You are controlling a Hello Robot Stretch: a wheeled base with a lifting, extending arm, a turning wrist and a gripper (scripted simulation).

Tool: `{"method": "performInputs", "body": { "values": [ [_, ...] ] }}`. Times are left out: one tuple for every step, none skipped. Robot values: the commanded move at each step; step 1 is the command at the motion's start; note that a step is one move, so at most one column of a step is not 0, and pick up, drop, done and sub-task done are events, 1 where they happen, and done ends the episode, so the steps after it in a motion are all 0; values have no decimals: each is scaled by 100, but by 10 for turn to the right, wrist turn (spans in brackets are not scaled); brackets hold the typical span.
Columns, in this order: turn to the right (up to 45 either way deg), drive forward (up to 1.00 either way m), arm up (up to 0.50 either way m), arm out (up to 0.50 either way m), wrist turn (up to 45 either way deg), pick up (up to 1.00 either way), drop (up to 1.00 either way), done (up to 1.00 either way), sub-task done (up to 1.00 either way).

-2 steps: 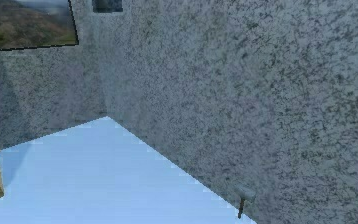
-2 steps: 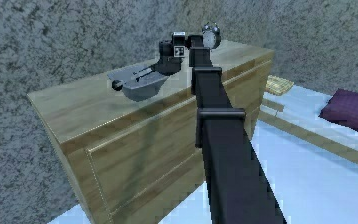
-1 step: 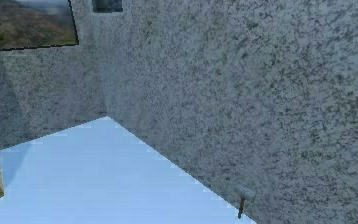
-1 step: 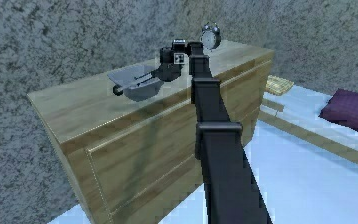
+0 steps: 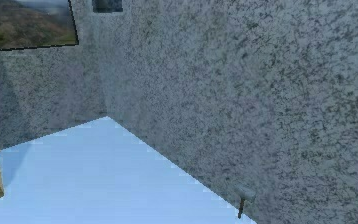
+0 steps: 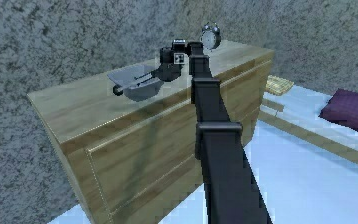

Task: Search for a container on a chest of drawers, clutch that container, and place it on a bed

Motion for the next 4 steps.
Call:
{"method": "performInputs", "body": {
  "values": [
    [0,0,2,0,0,0,0,0,0],
    [0,0,0,0,-450,0,0,0,0],
    [0,0,0,0,-300,0,0,0,0],
    [0,0,0,-48,0,0,0,0,0]
  ]
}}
